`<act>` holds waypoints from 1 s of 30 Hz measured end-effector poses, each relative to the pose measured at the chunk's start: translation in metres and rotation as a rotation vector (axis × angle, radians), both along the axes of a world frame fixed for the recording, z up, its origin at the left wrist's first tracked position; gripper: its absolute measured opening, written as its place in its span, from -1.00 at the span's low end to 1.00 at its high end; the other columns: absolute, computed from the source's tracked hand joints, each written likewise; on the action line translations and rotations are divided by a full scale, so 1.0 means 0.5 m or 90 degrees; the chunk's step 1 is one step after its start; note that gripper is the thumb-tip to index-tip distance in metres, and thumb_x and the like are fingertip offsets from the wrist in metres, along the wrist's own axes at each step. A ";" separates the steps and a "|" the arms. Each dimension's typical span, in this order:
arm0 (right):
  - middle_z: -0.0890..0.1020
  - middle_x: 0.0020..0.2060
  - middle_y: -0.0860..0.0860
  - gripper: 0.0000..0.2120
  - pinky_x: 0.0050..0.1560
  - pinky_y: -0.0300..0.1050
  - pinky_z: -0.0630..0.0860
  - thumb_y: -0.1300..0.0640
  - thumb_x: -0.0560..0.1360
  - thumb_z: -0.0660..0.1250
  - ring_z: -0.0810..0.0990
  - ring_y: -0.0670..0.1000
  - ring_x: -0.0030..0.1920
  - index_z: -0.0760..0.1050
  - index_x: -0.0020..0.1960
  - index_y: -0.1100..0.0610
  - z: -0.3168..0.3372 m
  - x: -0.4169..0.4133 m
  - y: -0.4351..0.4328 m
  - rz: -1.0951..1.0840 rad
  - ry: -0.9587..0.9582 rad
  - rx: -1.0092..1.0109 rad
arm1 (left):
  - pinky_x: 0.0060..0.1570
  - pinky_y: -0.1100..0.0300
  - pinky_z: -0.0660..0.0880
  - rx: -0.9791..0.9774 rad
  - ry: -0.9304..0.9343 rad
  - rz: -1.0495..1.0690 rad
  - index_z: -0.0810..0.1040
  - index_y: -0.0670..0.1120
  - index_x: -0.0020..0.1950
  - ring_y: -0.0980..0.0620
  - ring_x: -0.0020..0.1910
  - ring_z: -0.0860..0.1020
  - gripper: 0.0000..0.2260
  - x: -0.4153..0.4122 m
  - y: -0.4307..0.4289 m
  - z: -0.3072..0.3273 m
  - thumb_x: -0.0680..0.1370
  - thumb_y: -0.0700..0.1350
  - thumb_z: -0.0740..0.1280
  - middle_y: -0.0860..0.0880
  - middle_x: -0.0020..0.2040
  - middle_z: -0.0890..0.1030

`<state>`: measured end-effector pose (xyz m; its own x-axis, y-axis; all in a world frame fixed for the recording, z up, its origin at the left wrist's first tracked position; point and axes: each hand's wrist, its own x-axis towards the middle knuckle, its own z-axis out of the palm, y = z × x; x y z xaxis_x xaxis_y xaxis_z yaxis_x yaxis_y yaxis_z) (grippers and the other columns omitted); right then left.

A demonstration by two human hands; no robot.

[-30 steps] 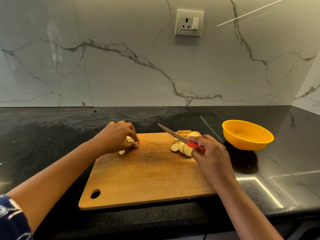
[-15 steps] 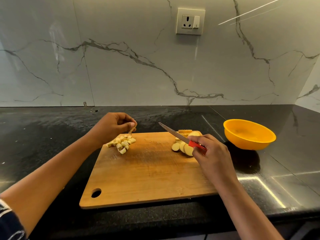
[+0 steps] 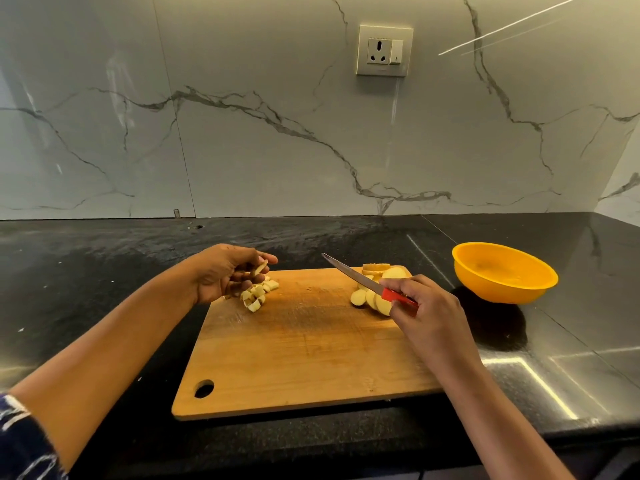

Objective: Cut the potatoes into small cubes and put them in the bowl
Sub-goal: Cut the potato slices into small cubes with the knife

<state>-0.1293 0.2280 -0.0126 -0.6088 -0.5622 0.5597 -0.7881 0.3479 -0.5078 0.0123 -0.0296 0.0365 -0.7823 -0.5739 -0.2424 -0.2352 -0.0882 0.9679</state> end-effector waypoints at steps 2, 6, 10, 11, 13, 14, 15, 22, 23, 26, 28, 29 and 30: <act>0.58 0.06 -0.07 -0.67 -0.02 -0.23 0.46 0.20 0.48 0.39 0.49 -0.14 -0.01 0.56 0.23 0.03 0.001 0.000 0.000 -0.004 -0.002 0.001 | -0.48 0.34 0.50 -0.060 -0.017 0.000 0.63 -0.19 0.02 0.08 -0.36 0.55 -0.84 0.001 -0.006 -0.001 0.56 -0.28 0.25 -0.12 -0.21 0.59; 0.58 0.07 -0.07 -0.67 -0.02 -0.23 0.43 0.20 0.48 0.38 0.48 -0.14 0.00 0.55 0.23 0.03 0.001 0.000 0.000 -0.006 -0.006 0.009 | -0.38 0.30 0.54 -0.198 -0.050 -0.019 0.64 -0.15 -0.05 0.03 -0.25 0.60 -0.85 0.003 -0.009 -0.002 0.52 -0.32 0.30 -0.12 -0.16 0.65; 0.59 0.05 -0.07 -0.68 -0.06 -0.25 0.39 0.21 0.48 0.38 0.48 -0.15 -0.03 0.56 0.22 0.04 0.001 -0.001 0.003 -0.008 -0.004 0.005 | -0.36 0.30 0.54 -0.333 -0.067 -0.045 0.62 -0.04 -0.02 0.06 -0.23 0.62 -0.82 0.001 -0.005 -0.005 0.52 -0.29 0.31 -0.03 -0.13 0.67; 0.59 0.05 -0.07 -0.68 -0.07 -0.25 0.40 0.21 0.48 0.38 0.48 -0.14 -0.03 0.56 0.22 0.04 0.001 -0.001 0.002 -0.008 -0.003 0.005 | -0.34 0.29 0.54 -0.381 -0.081 -0.053 0.61 -0.03 0.01 0.07 -0.22 0.62 -0.81 0.001 -0.004 -0.007 0.52 -0.28 0.32 -0.01 -0.12 0.66; 0.59 0.05 -0.07 -0.68 -0.06 -0.23 0.44 0.20 0.48 0.38 0.50 -0.13 -0.03 0.56 0.22 0.03 0.001 -0.001 0.002 -0.006 -0.003 0.007 | -0.30 0.27 0.55 -0.461 -0.103 -0.071 0.61 -0.03 0.07 0.06 -0.19 0.61 -0.79 0.000 -0.003 -0.011 0.52 -0.27 0.33 0.03 -0.10 0.66; 0.59 0.05 -0.07 -0.68 -0.05 -0.21 0.46 0.20 0.48 0.38 0.51 -0.12 -0.02 0.56 0.22 0.03 0.001 -0.001 0.001 -0.005 -0.003 0.009 | -0.29 0.27 0.55 -0.488 -0.111 -0.082 0.60 -0.04 0.10 0.07 -0.17 0.60 -0.78 -0.001 -0.003 -0.012 0.53 -0.27 0.32 0.04 -0.09 0.66; 0.59 0.04 -0.07 -0.68 -0.04 -0.20 0.47 0.20 0.48 0.38 0.51 -0.12 -0.02 0.56 0.22 0.03 0.002 -0.001 0.001 -0.004 -0.003 0.009 | -0.28 0.27 0.54 -0.512 -0.119 -0.092 0.60 -0.05 0.14 0.08 -0.16 0.60 -0.77 -0.001 -0.004 -0.013 0.54 -0.27 0.31 0.06 -0.09 0.65; 0.58 0.05 -0.07 -0.68 -0.05 -0.22 0.45 0.21 0.48 0.38 0.50 -0.12 -0.02 0.56 0.22 0.03 0.002 -0.001 0.002 -0.004 -0.006 0.011 | -0.29 0.33 0.55 -0.359 -0.055 -0.076 0.51 -0.08 0.24 0.11 -0.12 0.63 -0.67 0.002 -0.019 -0.010 0.53 -0.36 0.27 0.01 -0.02 0.66; 0.59 0.05 -0.07 -0.68 -0.05 -0.23 0.44 0.21 0.48 0.38 0.50 -0.12 -0.02 0.56 0.22 0.03 0.002 -0.001 0.002 -0.004 -0.005 0.011 | -0.26 0.32 0.56 -0.316 -0.055 -0.085 0.53 -0.08 0.21 0.11 -0.10 0.64 -0.67 0.005 -0.023 -0.008 0.52 -0.38 0.27 -0.01 0.00 0.66; 0.58 0.05 -0.07 -0.68 -0.05 -0.25 0.43 0.20 0.48 0.38 0.50 -0.13 -0.02 0.56 0.23 0.02 0.002 -0.001 0.001 -0.004 -0.005 0.015 | -0.17 0.31 0.58 -0.291 -0.065 -0.122 0.56 -0.06 0.13 0.12 -0.07 0.65 -0.66 0.013 -0.033 -0.006 0.49 -0.42 0.28 -0.01 -0.02 0.68; 0.59 0.04 -0.07 -0.68 -0.05 -0.23 0.45 0.21 0.48 0.38 0.50 -0.12 -0.02 0.56 0.22 0.03 0.003 0.000 0.002 0.000 -0.005 0.014 | -0.09 0.31 0.56 -0.339 -0.069 -0.137 0.57 -0.01 0.08 0.14 -0.04 0.64 -0.65 0.017 -0.038 -0.004 0.48 -0.43 0.29 0.03 -0.04 0.69; 0.59 0.04 -0.07 -0.68 -0.04 -0.22 0.46 0.21 0.48 0.39 0.51 -0.12 -0.02 0.56 0.22 0.03 0.003 0.000 0.002 0.001 -0.005 0.014 | -0.06 0.32 0.54 -0.375 -0.073 -0.145 0.58 0.01 0.05 0.16 -0.03 0.64 -0.64 0.018 -0.039 -0.003 0.48 -0.44 0.29 0.05 -0.05 0.69; 0.59 0.04 -0.07 -0.68 -0.03 -0.22 0.47 0.21 0.48 0.39 0.51 -0.12 -0.01 0.56 0.22 0.03 0.003 0.001 0.003 0.002 -0.005 0.013 | -0.05 0.33 0.52 -0.413 -0.080 -0.153 0.58 0.04 0.04 0.20 -0.02 0.63 -0.62 0.018 -0.039 -0.002 0.48 -0.44 0.29 0.07 -0.06 0.69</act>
